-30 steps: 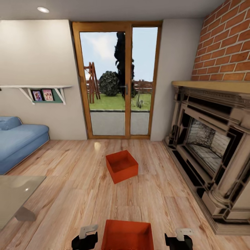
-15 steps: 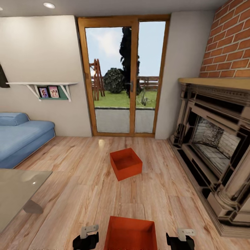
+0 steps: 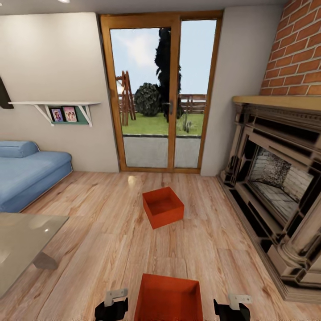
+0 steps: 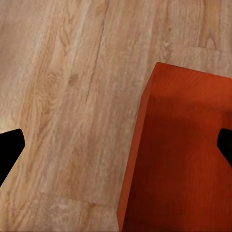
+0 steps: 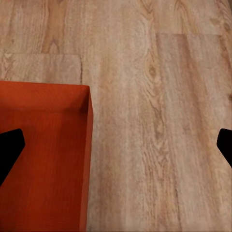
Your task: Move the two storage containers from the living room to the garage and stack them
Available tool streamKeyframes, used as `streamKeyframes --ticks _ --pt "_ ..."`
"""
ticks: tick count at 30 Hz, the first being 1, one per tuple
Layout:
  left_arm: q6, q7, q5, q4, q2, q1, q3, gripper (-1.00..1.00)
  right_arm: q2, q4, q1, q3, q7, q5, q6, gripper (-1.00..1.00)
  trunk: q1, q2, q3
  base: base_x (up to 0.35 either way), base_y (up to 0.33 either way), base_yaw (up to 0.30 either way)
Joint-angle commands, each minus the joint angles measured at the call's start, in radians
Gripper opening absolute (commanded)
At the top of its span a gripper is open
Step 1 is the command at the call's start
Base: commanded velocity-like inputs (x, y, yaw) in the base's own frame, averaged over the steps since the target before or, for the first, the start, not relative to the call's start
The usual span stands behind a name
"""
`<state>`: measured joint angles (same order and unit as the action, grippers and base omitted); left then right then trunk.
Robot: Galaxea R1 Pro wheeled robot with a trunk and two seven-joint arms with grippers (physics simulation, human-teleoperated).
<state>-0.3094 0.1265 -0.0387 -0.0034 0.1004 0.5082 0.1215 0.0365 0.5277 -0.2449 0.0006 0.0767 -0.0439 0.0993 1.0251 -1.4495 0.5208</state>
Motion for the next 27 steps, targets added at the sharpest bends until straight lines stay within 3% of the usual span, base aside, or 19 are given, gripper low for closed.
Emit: streamKeyframes --ticks 1,19,27 --pt "-0.004 0.002 -0.004 0.001 0.000 0.001 0.006 1.00 0.000 -0.001 -0.001 0.001 0.002 -0.005 0.004 1.00 0.000 -0.001 0.003 0.000 0.000 0.002" --pt "-0.004 0.002 -0.004 0.000 0.001 0.001 0.006 1.00 0.000 -0.001 -0.001 0.000 0.002 -0.005 0.004 1.00 0.000 -0.001 0.015 0.000 0.000 -0.028" --pt "-0.004 0.002 -0.004 0.000 0.001 0.001 0.006 1.00 0.002 -0.001 -0.001 0.001 0.002 -0.036 0.004 1.00 0.000 -0.001 0.015 0.000 0.000 -0.038"
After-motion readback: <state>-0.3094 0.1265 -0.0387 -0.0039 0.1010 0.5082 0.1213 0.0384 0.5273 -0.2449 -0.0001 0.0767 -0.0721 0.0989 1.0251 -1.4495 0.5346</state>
